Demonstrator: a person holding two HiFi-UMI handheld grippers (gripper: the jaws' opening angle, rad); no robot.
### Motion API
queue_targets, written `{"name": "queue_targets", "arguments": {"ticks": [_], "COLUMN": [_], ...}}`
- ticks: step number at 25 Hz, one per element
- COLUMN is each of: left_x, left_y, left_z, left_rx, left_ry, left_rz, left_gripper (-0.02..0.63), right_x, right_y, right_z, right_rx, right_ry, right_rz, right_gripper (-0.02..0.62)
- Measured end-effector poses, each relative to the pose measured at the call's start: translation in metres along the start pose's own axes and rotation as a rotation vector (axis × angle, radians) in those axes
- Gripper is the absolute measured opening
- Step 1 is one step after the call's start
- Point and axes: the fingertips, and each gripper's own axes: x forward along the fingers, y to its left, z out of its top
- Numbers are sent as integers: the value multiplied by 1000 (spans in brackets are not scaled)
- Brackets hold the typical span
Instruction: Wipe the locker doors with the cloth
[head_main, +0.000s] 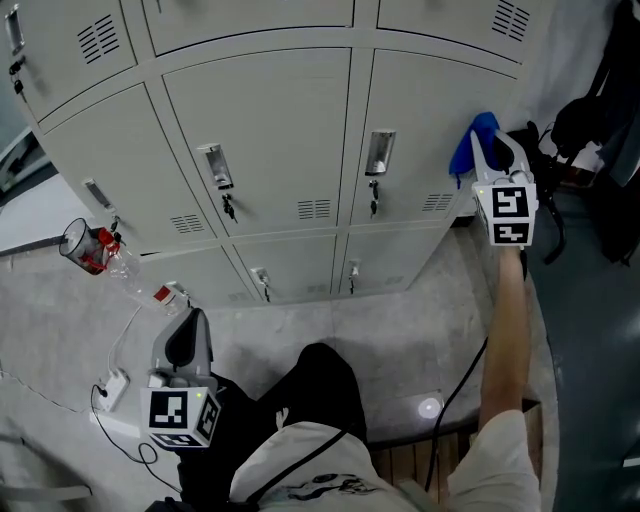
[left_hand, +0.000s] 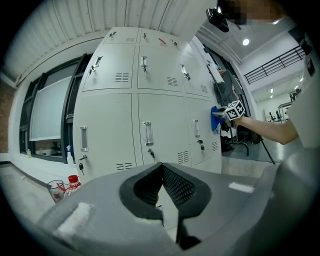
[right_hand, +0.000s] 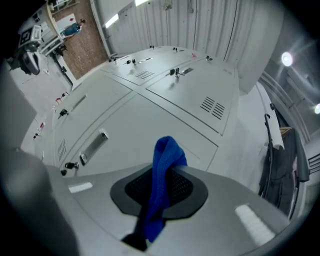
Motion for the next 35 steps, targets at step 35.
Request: {"name": "queue_targets", "arguments": {"ticks": [35], "left_x": [-4], "left_y": [-1], "left_z": [-13], "left_rx": [4], "left_ry": [28], "left_rz": [5], "left_gripper": [-5], "right_x": [8], "right_y": [46], "right_z": [-69], "right_rx": [-195], "right_ry": [109], "right_rz": [111], "right_gripper": [41]}}
